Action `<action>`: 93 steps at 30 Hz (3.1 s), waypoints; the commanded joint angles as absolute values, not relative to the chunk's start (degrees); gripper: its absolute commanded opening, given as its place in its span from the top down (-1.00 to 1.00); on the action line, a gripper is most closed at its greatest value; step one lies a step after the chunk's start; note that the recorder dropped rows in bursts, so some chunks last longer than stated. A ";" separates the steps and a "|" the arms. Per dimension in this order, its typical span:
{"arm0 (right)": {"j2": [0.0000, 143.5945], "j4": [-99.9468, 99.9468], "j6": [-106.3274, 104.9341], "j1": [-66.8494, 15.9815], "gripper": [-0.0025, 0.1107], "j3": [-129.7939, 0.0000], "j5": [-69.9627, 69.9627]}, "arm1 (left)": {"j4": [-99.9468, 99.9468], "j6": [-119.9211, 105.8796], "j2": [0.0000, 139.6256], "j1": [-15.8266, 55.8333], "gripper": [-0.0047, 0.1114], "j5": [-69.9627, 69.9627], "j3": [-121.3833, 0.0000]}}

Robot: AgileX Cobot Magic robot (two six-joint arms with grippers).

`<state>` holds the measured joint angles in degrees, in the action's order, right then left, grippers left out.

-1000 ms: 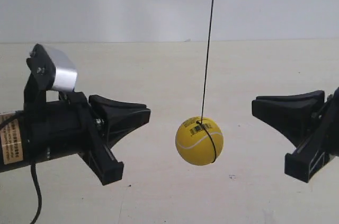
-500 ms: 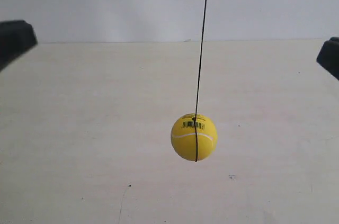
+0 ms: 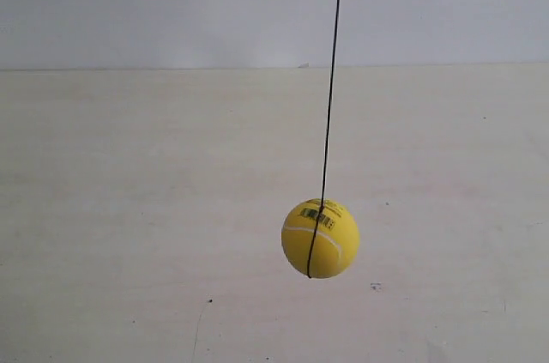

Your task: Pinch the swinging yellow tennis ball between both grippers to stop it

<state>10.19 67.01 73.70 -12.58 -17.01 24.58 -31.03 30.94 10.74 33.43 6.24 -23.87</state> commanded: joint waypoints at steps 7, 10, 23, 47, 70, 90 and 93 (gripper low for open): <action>1.80 66.47 74.58 -12.55 0.96 -20.22 24.36 | -31.10 31.22 3.46 33.88 0.84 3.79 -24.23; 0.00 66.47 74.58 -12.55 0.96 -20.22 23.04 | -31.10 31.22 1.88 33.88 0.84 3.79 -24.23; 0.00 66.87 74.70 -12.55 0.96 -21.56 20.88 | -31.10 31.22 0.00 33.88 0.84 -4.83 -24.23; 0.00 66.87 74.65 -12.55 0.96 -21.56 21.59 | -31.10 31.22 0.00 31.07 0.84 -4.32 -23.51; 0.00 66.61 74.65 -12.55 0.96 -21.56 21.66 | -31.10 31.22 0.00 6.59 0.84 -4.54 -23.00; 0.00 66.61 74.65 -12.55 0.96 -21.56 21.65 | -5.81 31.22 0.00 6.40 0.84 -4.19 -21.55; 0.00 66.61 74.65 -12.55 0.96 -21.56 21.65 | -3.81 31.22 0.00 5.76 0.84 -4.19 -19.71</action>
